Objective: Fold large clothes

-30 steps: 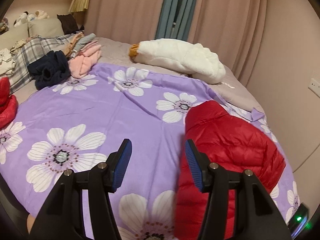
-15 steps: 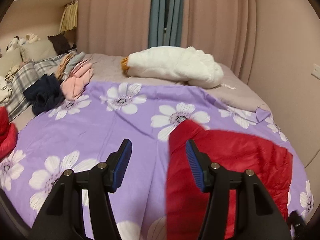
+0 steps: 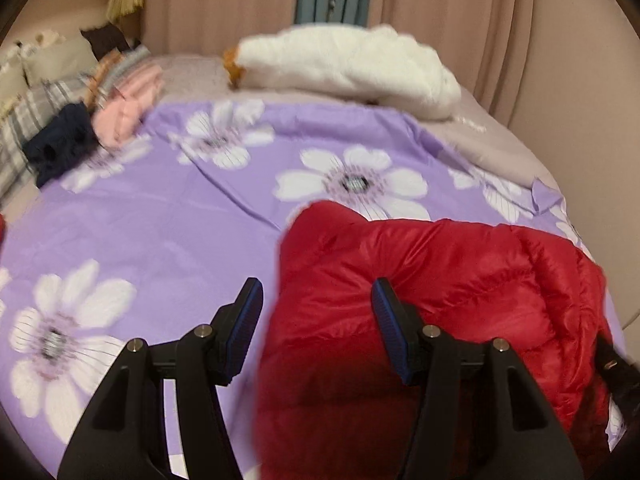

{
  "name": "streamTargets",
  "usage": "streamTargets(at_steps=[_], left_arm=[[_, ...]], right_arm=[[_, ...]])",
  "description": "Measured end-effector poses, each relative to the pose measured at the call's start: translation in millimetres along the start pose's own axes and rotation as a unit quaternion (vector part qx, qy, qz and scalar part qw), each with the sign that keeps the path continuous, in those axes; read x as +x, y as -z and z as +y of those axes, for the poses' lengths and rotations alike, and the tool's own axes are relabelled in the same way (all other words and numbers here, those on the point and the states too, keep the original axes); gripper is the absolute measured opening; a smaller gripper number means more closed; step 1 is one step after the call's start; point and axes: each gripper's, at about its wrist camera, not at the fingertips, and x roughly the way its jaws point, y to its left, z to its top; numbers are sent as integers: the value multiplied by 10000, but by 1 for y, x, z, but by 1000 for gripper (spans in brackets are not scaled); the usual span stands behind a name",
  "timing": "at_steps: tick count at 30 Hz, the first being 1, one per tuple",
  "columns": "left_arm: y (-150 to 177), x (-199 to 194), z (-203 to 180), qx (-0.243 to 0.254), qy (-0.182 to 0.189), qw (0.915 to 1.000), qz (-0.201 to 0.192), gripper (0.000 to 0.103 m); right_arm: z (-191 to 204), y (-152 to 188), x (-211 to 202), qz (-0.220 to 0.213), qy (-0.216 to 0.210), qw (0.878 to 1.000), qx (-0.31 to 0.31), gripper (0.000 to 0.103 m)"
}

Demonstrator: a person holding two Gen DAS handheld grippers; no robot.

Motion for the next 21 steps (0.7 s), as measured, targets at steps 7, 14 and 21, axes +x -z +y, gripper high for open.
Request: streamTargets(at_steps=[7,14,21], left_arm=[[14,48,-13,-330,196,9985,390,63],[21,62,-16,-367,29,9993,95,64],[22,67,-16,-362,-32,9993,4,65]], right_arm=[[-25,27,56,-36,192,9996,194,51],[-21,30,72,-314,331,9989,91,52],[-15,36,73,-523,544,9971,27,52]])
